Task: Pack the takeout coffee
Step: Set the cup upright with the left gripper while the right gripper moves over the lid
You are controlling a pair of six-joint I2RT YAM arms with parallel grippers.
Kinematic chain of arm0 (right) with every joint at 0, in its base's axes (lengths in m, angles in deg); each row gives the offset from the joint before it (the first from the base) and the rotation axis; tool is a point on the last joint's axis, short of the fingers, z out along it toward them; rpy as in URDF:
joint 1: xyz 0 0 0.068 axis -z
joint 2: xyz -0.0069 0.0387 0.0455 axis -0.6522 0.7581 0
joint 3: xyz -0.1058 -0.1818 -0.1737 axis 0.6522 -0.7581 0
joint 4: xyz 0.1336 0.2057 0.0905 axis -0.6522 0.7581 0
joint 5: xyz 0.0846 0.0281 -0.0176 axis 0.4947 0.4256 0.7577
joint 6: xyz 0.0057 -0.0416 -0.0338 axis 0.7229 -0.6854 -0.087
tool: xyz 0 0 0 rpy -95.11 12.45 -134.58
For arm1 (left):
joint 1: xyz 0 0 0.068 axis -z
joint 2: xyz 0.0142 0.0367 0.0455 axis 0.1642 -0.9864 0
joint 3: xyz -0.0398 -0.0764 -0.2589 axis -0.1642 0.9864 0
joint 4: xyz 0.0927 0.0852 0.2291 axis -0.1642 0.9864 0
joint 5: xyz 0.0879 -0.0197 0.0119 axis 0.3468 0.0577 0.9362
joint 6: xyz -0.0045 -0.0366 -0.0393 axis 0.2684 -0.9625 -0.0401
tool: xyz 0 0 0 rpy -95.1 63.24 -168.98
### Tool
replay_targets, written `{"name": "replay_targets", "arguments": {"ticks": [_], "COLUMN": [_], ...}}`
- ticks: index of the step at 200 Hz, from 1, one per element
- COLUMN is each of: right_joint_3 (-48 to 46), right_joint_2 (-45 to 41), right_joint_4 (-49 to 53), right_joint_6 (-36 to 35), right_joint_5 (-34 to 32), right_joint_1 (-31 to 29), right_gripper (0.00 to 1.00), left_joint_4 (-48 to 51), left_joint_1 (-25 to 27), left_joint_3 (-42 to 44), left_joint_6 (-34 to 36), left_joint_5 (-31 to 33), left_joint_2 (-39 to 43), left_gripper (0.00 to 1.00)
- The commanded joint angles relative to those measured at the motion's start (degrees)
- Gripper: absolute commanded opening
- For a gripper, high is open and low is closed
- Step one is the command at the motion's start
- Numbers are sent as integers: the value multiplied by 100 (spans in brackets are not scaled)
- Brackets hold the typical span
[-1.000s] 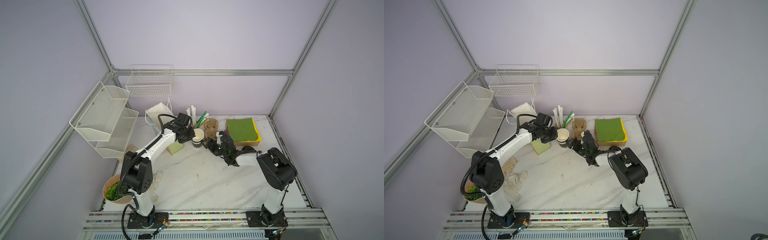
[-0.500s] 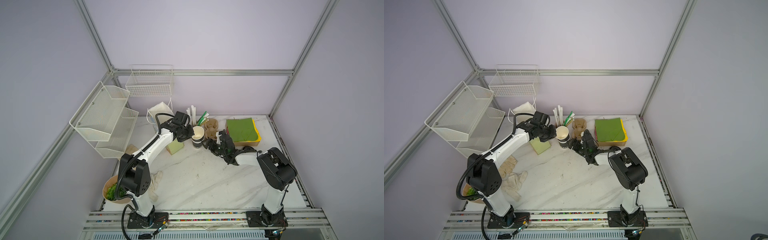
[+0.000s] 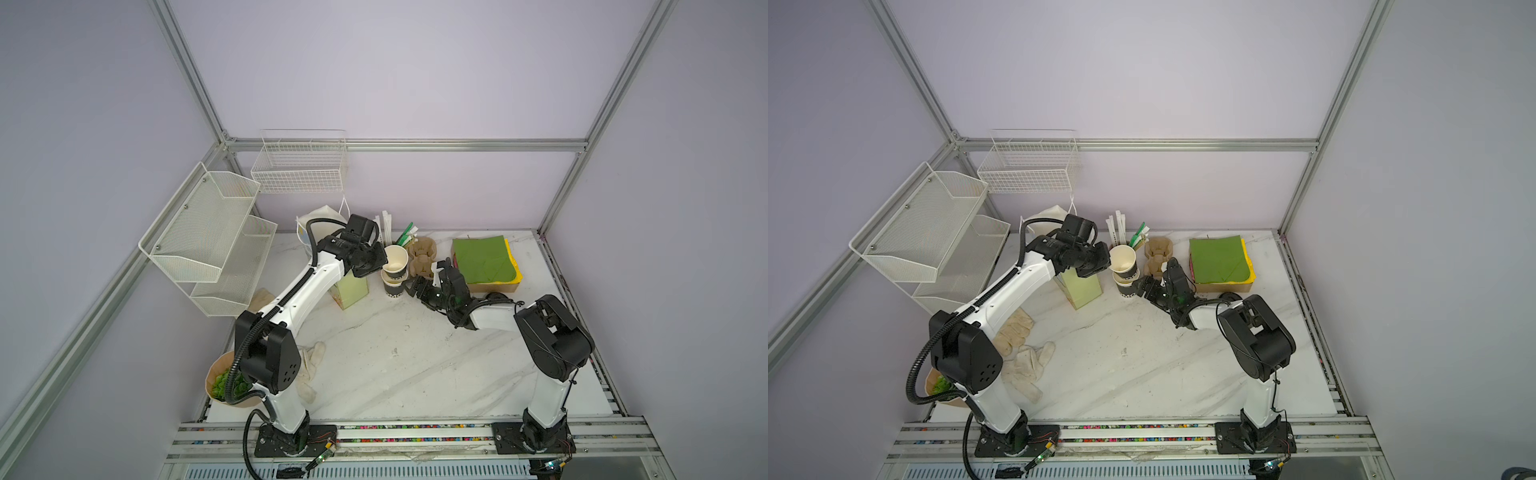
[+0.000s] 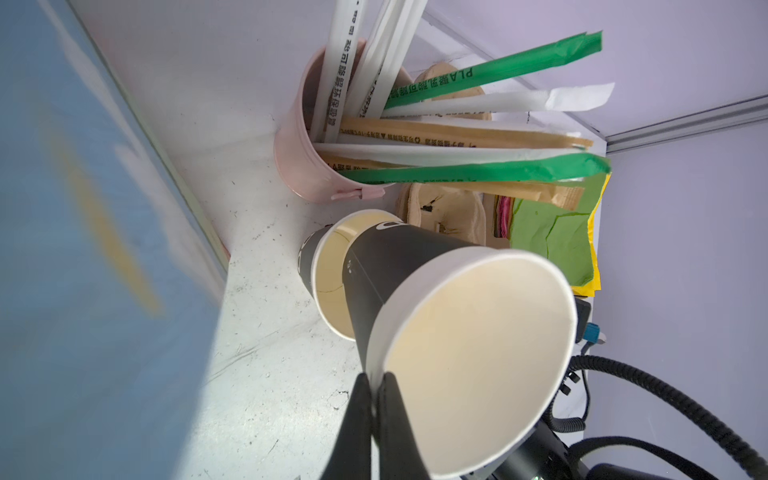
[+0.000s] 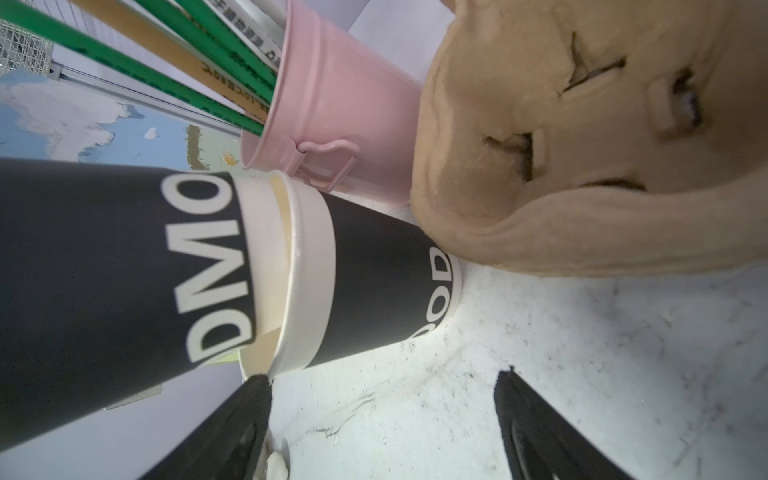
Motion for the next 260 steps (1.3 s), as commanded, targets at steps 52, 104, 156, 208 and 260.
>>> {"name": "replay_targets", "arguments": {"ticks": [52, 104, 156, 208, 260], "right_joint_3": [234, 274, 198, 386, 331], "right_joint_2": [-902, -2295, -3875, -3573, -3011], "right_joint_4": [986, 2732, 4890, 6119, 6118], "right_joint_6": [-585, -1081, -1313, -1195, -1088], "right_joint_5": [-575, -1692, -2316, -2726, -2643], "right_joint_1": [-42, 91, 1443, 1878, 2130], "right_gripper": [92, 97, 97, 97, 97], "left_joint_4": [448, 707, 671, 615, 336], "left_joint_1": [123, 810, 1433, 1903, 2285], "left_joint_3": [-1017, -660, 110, 513, 822], "left_joint_6": [321, 527, 604, 808, 843], "left_joint_5": [201, 457, 646, 664, 694], "left_joint_2": [719, 1071, 1218, 741, 254], "left_gripper": [0, 0, 0, 0, 0]}}
